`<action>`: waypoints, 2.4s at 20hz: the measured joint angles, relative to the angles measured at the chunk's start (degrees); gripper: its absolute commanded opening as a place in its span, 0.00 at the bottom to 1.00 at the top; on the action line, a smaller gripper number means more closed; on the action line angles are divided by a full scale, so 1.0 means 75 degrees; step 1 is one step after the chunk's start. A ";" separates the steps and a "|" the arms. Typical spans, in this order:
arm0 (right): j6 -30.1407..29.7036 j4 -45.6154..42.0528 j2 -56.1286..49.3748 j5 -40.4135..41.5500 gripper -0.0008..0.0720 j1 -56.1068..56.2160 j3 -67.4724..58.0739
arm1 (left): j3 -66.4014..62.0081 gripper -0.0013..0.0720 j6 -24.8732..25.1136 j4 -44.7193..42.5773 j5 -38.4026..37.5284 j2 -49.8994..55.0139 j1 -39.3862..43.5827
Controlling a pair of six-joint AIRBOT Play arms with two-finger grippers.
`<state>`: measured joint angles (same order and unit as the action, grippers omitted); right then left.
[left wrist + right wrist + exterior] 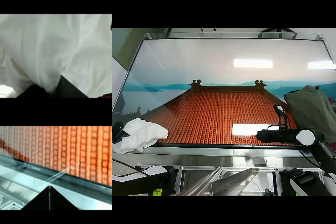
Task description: Fold the shirts.
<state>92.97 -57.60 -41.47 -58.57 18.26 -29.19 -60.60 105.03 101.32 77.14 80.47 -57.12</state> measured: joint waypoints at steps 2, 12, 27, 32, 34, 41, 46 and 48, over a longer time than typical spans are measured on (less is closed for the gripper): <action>-0.0003 0.0003 0.0000 0.0003 0.04 0.0000 0.0000 | 0.0128 0.04 0.0105 0.0434 0.0090 0.0073 0.0160; -0.0073 0.0000 0.0000 0.0035 0.04 0.0000 0.0000 | -0.0484 0.04 0.0548 0.4622 0.0522 -0.2095 0.4695; -0.0233 -0.0408 0.0000 0.0003 0.14 -0.0227 -0.0015 | -0.0539 0.96 0.0201 0.4683 -0.1865 -0.0810 1.1115; -0.0236 -0.0895 -0.0009 -0.0154 0.60 -0.1256 -0.0463 | -0.0653 0.97 0.0163 0.4637 -0.1361 -0.0595 1.0145; -0.0350 -0.1040 -0.0137 -0.0172 0.60 -0.1967 -0.0731 | -0.0688 0.97 0.0163 0.4575 -0.1078 -0.0784 0.9538; -0.1813 -0.0181 -0.2142 -0.0175 0.60 -0.3864 -0.1070 | 0.1495 0.97 0.0140 0.4296 -0.0796 -0.1786 0.8513; -0.3299 0.1571 -0.3873 0.0184 0.60 -0.4074 -0.1102 | 0.3649 0.97 0.0198 0.4654 -0.2498 -0.2116 0.9541; -0.3893 0.2299 -0.4421 0.0233 0.60 -0.4095 -0.1105 | 0.3984 0.97 0.0201 0.4762 -0.3217 -0.1891 1.0168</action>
<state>63.77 -40.36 -74.63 -56.82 -12.45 -37.47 -30.72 106.54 137.03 53.01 66.28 19.14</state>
